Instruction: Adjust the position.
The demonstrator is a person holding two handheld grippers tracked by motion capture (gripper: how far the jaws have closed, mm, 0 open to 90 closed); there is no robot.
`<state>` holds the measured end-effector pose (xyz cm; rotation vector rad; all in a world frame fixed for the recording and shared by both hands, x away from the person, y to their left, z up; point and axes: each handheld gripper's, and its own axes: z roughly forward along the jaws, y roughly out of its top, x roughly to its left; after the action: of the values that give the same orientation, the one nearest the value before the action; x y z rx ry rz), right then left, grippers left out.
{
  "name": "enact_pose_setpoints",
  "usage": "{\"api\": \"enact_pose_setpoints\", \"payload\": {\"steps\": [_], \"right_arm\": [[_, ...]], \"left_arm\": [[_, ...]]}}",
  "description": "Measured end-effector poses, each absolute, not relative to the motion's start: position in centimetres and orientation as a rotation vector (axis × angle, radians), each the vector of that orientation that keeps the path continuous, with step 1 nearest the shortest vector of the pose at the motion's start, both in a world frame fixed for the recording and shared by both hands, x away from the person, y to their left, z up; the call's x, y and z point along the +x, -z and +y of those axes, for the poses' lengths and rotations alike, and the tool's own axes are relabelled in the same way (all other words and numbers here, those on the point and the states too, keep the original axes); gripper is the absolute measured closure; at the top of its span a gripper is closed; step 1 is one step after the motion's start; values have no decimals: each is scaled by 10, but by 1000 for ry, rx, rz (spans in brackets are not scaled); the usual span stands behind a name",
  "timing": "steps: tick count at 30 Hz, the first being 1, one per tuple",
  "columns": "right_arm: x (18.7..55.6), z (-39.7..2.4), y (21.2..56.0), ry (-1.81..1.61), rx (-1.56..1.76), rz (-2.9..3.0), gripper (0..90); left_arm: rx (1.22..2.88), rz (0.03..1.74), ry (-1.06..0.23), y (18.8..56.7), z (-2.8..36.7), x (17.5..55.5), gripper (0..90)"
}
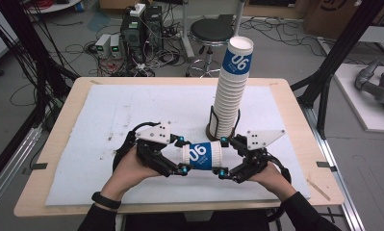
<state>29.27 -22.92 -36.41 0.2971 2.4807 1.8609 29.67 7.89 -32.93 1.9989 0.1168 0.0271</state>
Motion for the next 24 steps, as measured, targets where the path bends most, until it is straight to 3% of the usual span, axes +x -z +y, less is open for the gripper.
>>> {"api": "enact_pose_setpoints", "payload": {"steps": [11,24], "right_arm": [[296,-230,364,-1957,419,2441,145],[294,-231,361,-1943,348,2477,202]], "left_arm": [[1868,130,-35,330,85,299,307],[1940,119,9,337,76,297,299]]}}
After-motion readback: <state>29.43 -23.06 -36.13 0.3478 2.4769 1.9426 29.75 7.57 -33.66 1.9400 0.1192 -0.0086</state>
